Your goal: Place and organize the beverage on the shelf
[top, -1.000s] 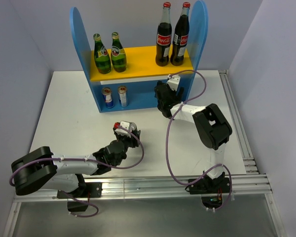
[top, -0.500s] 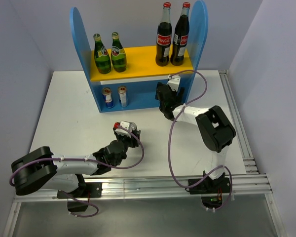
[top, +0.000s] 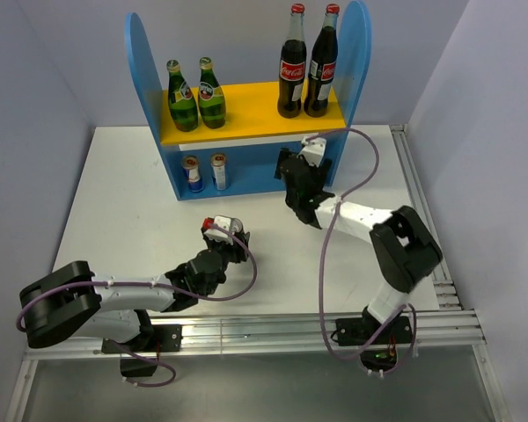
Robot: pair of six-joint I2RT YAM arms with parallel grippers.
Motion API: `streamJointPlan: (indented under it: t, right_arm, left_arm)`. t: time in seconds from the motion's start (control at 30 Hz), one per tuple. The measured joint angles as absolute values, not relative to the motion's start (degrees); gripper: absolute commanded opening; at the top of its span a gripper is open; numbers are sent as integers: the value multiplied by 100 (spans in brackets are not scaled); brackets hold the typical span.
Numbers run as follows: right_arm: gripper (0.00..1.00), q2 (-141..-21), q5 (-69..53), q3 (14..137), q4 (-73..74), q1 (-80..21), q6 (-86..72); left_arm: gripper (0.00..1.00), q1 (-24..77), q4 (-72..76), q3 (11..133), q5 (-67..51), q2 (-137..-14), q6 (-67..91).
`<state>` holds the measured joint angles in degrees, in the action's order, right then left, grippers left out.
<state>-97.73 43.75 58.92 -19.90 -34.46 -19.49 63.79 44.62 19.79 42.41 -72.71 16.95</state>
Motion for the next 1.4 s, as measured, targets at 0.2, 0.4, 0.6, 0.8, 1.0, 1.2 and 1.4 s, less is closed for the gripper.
streamJointPlan:
  t: [0.2, 0.4, 0.6, 0.8, 1.0, 1.2, 1.4]
  right_arm:
    - [100, -8053, 4978, 4908, -1072, -4187, -2718]
    - [100, -5924, 5857, 4324, 705, -6018, -4292]
    - [100, -4995, 6326, 4007, 3022, -7247, -6217]
    - [100, -4453, 6539, 4005, 4718, -7601, -7426]
    - [100, -3310, 6571, 3771, 5334, -7732, -7697]
    - [100, -2606, 6525, 3441, 5166, -7738, -7199]
    - [100, -2585, 6504, 3417, 4963, -7741, -6906]
  left_arm:
    - [0, 6176, 4136, 2329, 4119, -7255, 1579]
    - [0, 5492, 4032, 3634, 3682, -7948, 1391]
    - [0, 5094, 4219, 5048, 3481, -9502, 1275]
    - [0, 4991, 4287, 5824, 3476, -10700, 1334]
    - [0, 4991, 4436, 6582, 3474, -11636, 1345]
    - [0, 4991, 4584, 7113, 3524, -12171, 1321]
    - [0, 4984, 4648, 7609, 3677, -12538, 1260]
